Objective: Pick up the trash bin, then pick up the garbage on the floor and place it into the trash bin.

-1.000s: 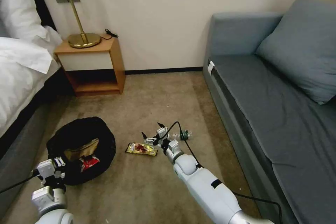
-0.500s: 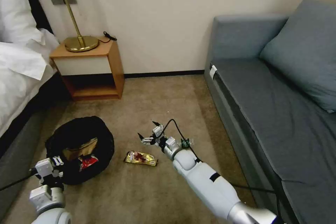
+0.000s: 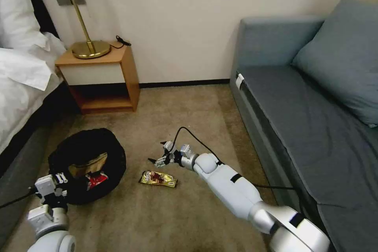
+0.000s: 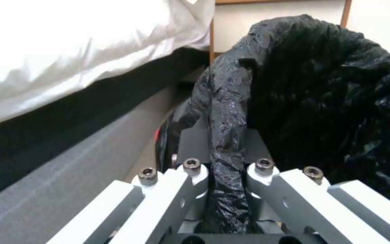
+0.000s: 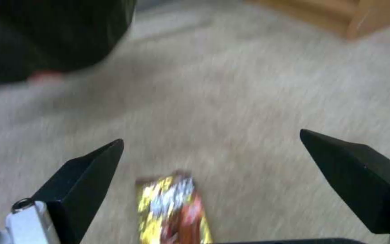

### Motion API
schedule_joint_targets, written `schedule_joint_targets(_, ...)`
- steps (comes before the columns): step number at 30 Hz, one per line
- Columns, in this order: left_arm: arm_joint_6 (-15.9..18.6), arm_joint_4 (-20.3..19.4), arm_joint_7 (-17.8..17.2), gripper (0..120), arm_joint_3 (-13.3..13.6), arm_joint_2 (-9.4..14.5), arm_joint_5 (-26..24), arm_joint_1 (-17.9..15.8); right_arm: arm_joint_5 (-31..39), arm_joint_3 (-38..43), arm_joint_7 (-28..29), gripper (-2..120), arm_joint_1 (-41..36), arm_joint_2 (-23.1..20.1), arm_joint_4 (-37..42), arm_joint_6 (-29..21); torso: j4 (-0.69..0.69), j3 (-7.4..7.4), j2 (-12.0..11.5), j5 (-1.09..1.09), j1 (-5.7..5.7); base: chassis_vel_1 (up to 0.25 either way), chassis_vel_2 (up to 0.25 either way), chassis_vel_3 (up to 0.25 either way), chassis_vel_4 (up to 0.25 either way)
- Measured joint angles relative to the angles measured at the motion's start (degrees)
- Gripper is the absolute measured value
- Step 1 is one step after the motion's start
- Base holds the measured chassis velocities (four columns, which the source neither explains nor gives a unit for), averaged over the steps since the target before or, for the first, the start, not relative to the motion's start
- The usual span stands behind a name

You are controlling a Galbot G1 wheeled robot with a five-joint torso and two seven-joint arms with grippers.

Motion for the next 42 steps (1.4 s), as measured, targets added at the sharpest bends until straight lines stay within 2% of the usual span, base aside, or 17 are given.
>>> schedule_joint_targets(3,0.19,-0.70,0.02,6,0.00,-0.81,-0.04,0.11,-5.54,3.33,-3.34,100,1.15,1.25,-7.96,0.56,0.00,0.00,0.00,0.00,0.00,0.000,0.000,0.000,0.000)
schedule_joint_targets(7,0.09,0.63,0.03,6,-0.16,-0.81,0.13,0.07,-10.35,5.92,-4.49,100,1.81,1.37,-12.90,1.42,-0.02,0.00,0.00,0.00,0.00,0.000,0.000,0.000,0.000)
schedule_joint_targets(13,-0.39,2.23,0.01,6,-1.02,0.03,0.07,0.40,-13.54,8.20,-3.72,100,2.20,1.36,-15.47,2.74,-0.01,0.00,0.00,0.00,0.00,0.000,0.000,0.000,0.000)
schedule_joint_targets(18,-0.41,2.88,0.02,6,-1.50,0.58,-0.09,0.46,-14.15,8.35,-3.54,100,1.94,1.32,-15.41,3.24,-0.01,0.00,0.00,0.00,0.00,0.000,0.000,0.000,0.000)
schedule_joint_targets(30,-1.30,5.89,0.04,6,-2.30,3.99,-0.46,1.32,-14.44,4.71,-3.32,100,-0.63,1.27,-11.06,3.55,-0.01,0.00,0.00,0.00,0.00,0.000,0.000,0.000,0.000)
schedule_joint_targets(42,-1.10,5.48,0.22,6,-2.07,4.30,-0.64,1.17,-15.15,1.03,-3.20,100,-3.29,1.26,-6.28,3.21,0.00,0.00,0.00,0.00,0.00,0.000,0.000,0.000,0.000)
